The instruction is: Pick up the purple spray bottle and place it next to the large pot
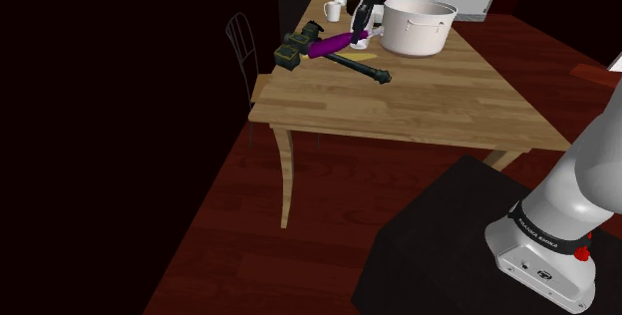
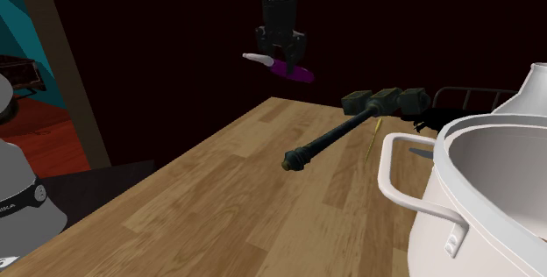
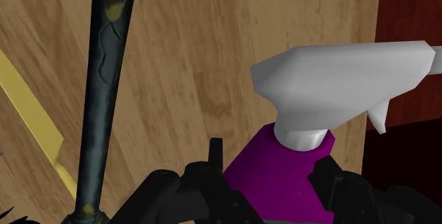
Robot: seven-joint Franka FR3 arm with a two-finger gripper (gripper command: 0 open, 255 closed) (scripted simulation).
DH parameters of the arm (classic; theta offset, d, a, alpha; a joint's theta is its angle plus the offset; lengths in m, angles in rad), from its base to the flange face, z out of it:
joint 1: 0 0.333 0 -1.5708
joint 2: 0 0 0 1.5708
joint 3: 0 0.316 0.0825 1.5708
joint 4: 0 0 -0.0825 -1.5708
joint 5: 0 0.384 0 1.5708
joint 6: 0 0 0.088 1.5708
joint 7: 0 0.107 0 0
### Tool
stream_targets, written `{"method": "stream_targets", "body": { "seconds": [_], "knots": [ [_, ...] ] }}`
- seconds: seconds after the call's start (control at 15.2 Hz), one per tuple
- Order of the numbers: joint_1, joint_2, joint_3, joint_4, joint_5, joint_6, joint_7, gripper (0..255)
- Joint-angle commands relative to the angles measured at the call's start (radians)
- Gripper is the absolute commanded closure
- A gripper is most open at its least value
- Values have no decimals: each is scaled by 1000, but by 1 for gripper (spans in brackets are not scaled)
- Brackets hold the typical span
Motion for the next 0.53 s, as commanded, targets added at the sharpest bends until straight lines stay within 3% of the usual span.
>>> {"method": "stream_targets", "body": {
  "seconds": [0.0, 0.46],
  "knots": [
    [-1, -1, -1, 24, -2, -25, 4, 255],
    [-4, 1, -3, 120, -6, -118, 18, 255]
  ]
}}
